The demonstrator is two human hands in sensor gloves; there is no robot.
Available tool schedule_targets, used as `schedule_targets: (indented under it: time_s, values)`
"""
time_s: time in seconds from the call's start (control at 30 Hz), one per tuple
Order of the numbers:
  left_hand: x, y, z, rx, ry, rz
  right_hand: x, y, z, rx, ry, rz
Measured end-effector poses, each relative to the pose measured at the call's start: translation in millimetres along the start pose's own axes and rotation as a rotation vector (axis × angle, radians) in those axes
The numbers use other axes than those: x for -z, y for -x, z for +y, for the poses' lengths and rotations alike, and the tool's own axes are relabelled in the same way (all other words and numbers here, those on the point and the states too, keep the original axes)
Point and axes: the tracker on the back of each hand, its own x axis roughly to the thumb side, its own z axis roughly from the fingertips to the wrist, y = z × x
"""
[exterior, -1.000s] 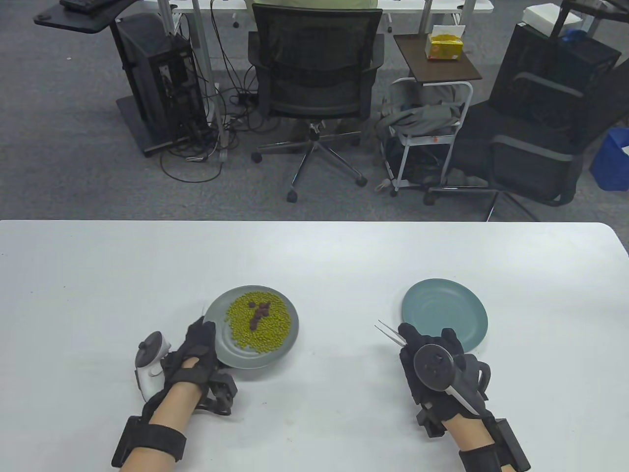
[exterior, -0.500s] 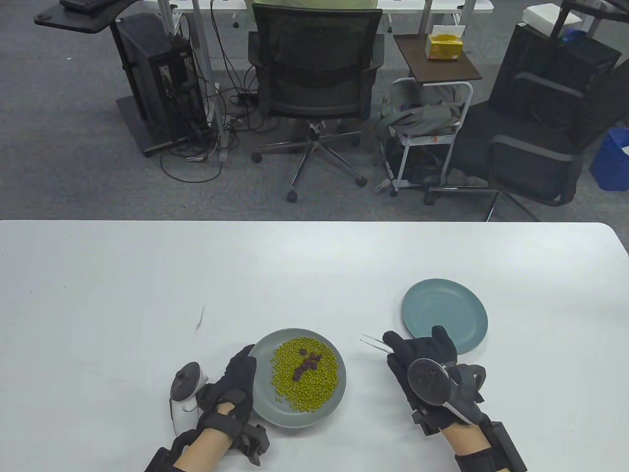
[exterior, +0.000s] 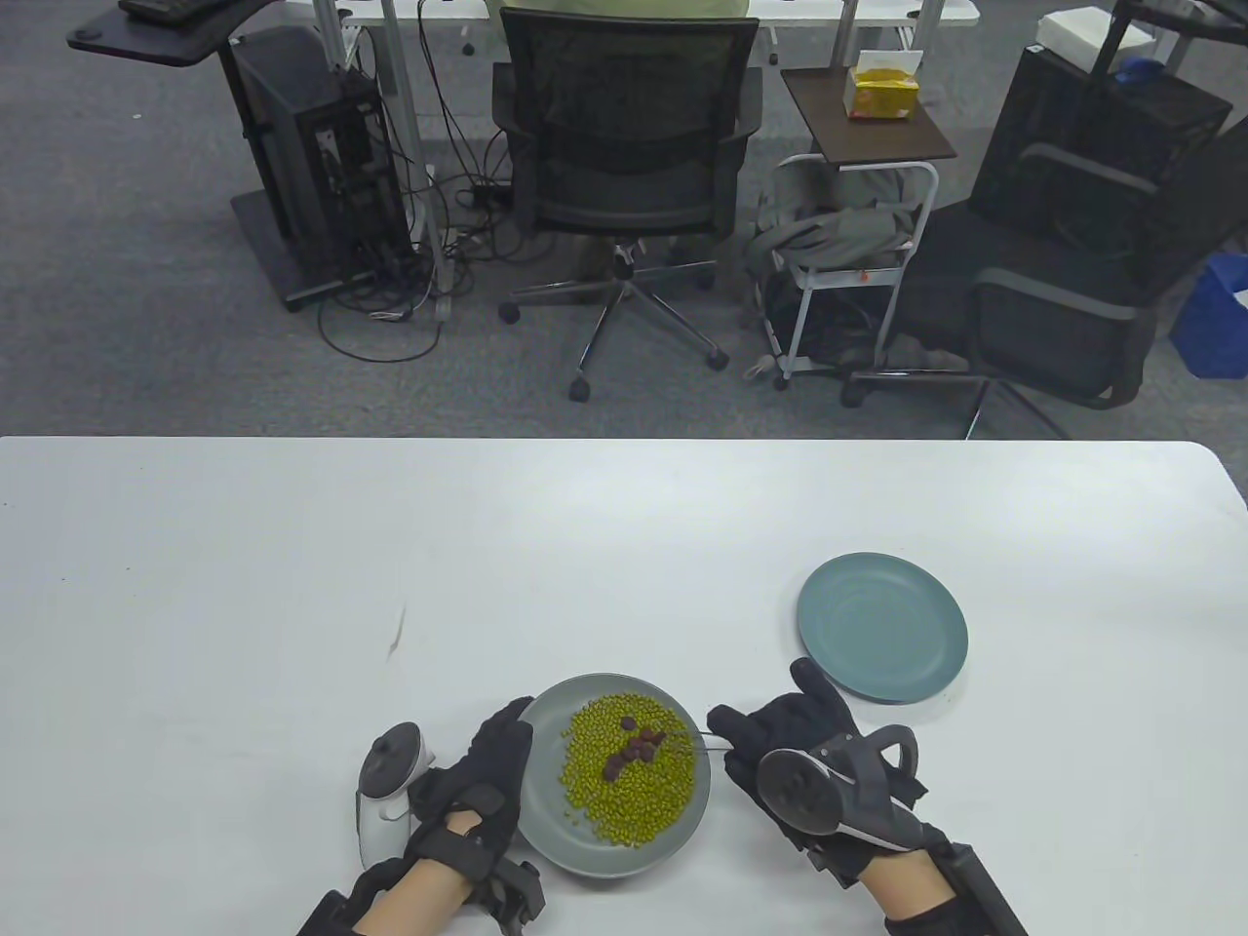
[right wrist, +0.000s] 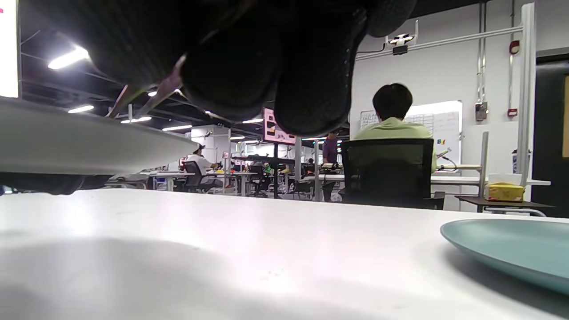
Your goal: Pick cranberries with tweezers into plate
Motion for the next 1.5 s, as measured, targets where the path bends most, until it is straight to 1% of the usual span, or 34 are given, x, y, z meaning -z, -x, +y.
schedule_targets:
  time_s: [0.43,0.63,0.8,0.9,1.0,1.07,1.17,1.2,1.23,1.27,1.33,1.37,1.4,1.43,1.5]
  values:
    - [2,3,-2,0.011,0.041,-0.008,1,-4,3,-0.034,-0.023,-0.008]
    - [1,4,-2,0.004,0.036,-0.006,1,-5,4,-0.032,-0.022,-0.011]
    - [1,9,-4,-0.043,0.047,0.019,0,-5,3,-0.020,0.017,-0.017]
    - [2,9,-1,-0.027,0.045,0.015,-1,1,-5,0.015,0.064,0.012]
    - [2,8,6,-0.029,0.027,0.009,-1,18,-17,0.017,0.116,0.085]
    - [2,7,9,-0.049,0.021,0.004,-1,38,-23,0.013,0.145,0.174]
    - [1,6,11,-0.070,0.012,-0.009,-3,77,-24,0.006,0.142,0.342]
    - [0,5,12,-0.073,0.007,-0.031,-5,94,-20,0.007,0.121,0.417]
    - [0,3,12,-0.073,-0.006,-0.067,-6,103,-18,0.006,0.113,0.453]
    - [0,1,13,-0.069,-0.019,-0.110,-8,119,-14,-0.002,0.089,0.523]
    - [-1,-4,15,-0.065,-0.018,-0.116,-12,141,-7,-0.017,0.058,0.616]
    - [-2,-5,15,-0.064,-0.016,-0.116,-14,151,-2,-0.024,0.022,0.662]
    - [-2,-5,15,-0.068,-0.011,-0.111,-15,155,0,-0.024,0.018,0.679]
    - [-3,-5,16,-0.081,-0.004,-0.101,-16,163,7,-0.022,0.000,0.720]
    - [-4,-3,14,-0.104,0.003,-0.091,-17,170,15,-0.040,-0.043,0.751]
